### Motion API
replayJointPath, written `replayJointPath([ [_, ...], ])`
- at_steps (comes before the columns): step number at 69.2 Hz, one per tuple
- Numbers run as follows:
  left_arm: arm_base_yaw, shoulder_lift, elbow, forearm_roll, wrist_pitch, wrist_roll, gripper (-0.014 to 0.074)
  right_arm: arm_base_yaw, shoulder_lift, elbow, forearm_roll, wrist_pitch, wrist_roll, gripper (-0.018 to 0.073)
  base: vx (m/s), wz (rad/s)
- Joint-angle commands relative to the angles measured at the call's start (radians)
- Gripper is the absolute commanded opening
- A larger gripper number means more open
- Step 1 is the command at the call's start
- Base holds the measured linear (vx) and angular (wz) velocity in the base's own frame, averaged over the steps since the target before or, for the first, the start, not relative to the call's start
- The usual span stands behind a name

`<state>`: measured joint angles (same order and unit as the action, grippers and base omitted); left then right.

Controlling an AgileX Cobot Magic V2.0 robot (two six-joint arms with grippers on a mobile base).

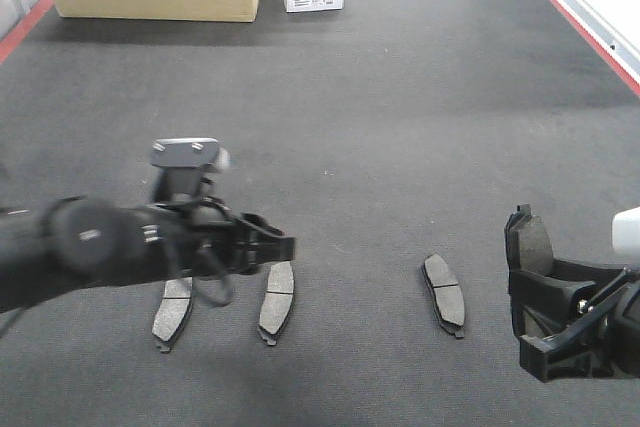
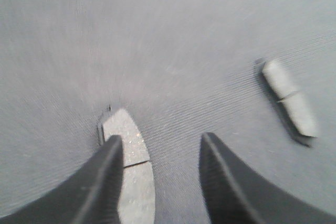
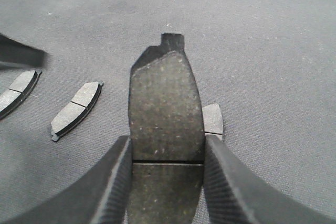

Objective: Move and align brake pads A on conveyor
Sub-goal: 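Open the left gripper and raise it away from the pad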

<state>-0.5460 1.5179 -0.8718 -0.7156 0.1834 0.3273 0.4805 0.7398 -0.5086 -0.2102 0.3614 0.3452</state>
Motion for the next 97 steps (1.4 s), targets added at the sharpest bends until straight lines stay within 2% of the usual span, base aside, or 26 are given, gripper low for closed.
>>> replayJointPath([
  [1, 0.001, -0.14, 0.03, 0.07, -0.043, -0.001, 0.0188, -0.003, -0.003, -0.035, -0.015, -0.084, -0.011, -0.001, 0.0, 0.0],
  [8, 0.001, -0.262, 0.087, 0.17, -0.043, -0.001, 0.0081, -0.003, -0.003, -0.035, -0.015, -0.084, -0.011, -0.001, 0.0, 0.0],
  [14, 0.001, -0.374, 0.114, 0.288, -0.029, -0.003, -0.0008, -0.003, -0.003, -0.035, -0.015, -0.084, -0.011, -0.001, 0.0, 0.0],
  [24, 0.001, -0.516, 0.15, 0.404, 0.004, -0.072, -0.0006, -0.003, -0.003, -0.035, -0.015, -0.084, -0.011, -0.001, 0.0, 0.0],
  [35, 0.001, -0.641, 0.21, 0.586, 0.033, -0.242, -0.0006, -0.003, -0.003, -0.035, -0.015, -0.084, -0.011, -0.001, 0.0, 0.0],
  [38, 0.001, -0.676, 0.223, 0.656, 0.063, -0.327, -0.0006, -0.003, -0.003, -0.035, -0.015, -0.084, -0.011, -0.001, 0.0, 0.0],
  [41, 0.001, -0.714, 0.231, 0.716, 0.099, -0.38, -0.0006, -0.003, -0.003, -0.035, -0.015, -0.084, -0.011, -0.001, 0.0, 0.0],
  [44, 0.001, -0.748, 0.24, 0.789, 0.132, -0.421, -0.0006, -0.003, -0.003, -0.035, -0.015, -0.084, -0.011, -0.001, 0.0, 0.0],
  [50, 0.001, -0.834, 0.259, 0.886, 0.17, -0.472, -0.0006, -0.003, -0.003, -0.035, -0.015, -0.084, -0.011, -0.001, 0.0, 0.0],
  [55, 0.001, -0.917, 0.274, 0.912, 0.164, -0.479, -0.0006, -0.003, -0.003, -0.035, -0.015, -0.084, -0.011, -0.001, 0.0, 0.0],
  [67, 0.001, -1.118, 0.352, 0.911, 0.086, -0.47, -0.0004, -0.003, -0.003, -0.035, -0.015, -0.084, -0.011, -0.001, 0.0, 0.0],
  [76, 0.001, -1.224, 0.415, 0.911, 0.086, -0.47, -0.0004, -0.003, -0.003, -0.035, -0.015, -0.084, -0.011, -0.001, 0.0, 0.0],
  [97, 0.001, -1.262, 0.435, 0.909, 0.102, -0.47, -0.0003, -0.003, -0.003, -0.035, -0.015, -0.084, -0.011, -0.001, 0.0, 0.0],
])
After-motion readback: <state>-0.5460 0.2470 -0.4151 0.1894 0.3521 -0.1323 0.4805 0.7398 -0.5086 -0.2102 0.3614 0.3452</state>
